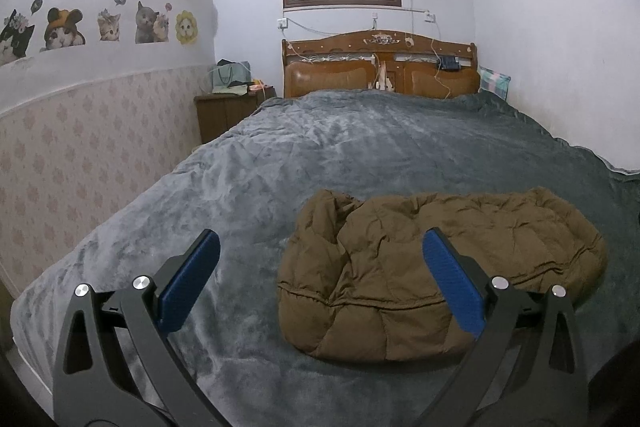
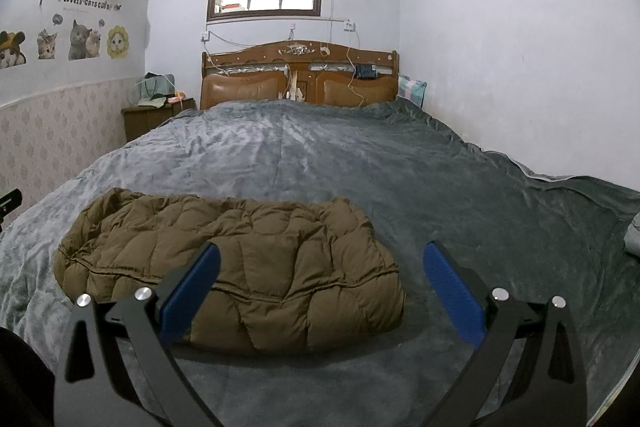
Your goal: Fold large clothes
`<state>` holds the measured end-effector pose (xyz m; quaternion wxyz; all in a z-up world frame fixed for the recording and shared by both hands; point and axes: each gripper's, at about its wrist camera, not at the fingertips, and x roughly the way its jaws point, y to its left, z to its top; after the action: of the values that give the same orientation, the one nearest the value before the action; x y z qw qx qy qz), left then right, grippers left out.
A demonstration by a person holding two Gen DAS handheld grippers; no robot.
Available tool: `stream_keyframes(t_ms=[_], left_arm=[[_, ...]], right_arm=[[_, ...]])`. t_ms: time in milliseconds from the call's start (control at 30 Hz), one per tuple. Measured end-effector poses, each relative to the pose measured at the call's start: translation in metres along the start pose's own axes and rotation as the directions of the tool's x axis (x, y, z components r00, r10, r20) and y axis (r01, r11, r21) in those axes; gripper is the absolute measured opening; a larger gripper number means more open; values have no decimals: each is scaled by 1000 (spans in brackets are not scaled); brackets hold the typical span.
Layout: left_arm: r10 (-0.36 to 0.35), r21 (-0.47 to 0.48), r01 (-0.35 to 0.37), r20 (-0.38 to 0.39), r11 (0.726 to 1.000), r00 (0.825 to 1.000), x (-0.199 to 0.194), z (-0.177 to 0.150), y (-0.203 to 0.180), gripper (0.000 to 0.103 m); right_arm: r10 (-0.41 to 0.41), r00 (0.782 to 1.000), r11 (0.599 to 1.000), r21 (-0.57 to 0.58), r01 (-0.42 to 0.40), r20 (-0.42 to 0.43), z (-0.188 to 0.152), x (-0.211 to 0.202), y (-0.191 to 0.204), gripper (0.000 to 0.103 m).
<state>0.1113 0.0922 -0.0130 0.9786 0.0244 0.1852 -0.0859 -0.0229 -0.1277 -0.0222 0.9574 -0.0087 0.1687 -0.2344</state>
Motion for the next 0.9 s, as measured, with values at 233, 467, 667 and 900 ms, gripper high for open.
stream_keyframes(t_ms=[233, 467, 667, 900], left_arm=[[0, 0, 0, -1, 1000, 1000, 0, 0, 0, 100], [0, -1, 0, 1, 1000, 1000, -1, 0, 0, 100], [0, -4, 0, 1, 1000, 1000, -2, -1, -1, 100], [0, -8, 0, 1, 1000, 1000, -4, -2, -2, 100]], right_arm=[[0, 1000, 1000, -1, 0, 0, 1, 0, 0, 101], [1, 1000, 1000, 0, -1, 0, 1, 0, -1, 101], [1, 1000, 1000, -2, -1, -2, 0, 2, -1, 101], [0, 1000, 1000, -1, 0, -2, 0, 2, -1, 101]])
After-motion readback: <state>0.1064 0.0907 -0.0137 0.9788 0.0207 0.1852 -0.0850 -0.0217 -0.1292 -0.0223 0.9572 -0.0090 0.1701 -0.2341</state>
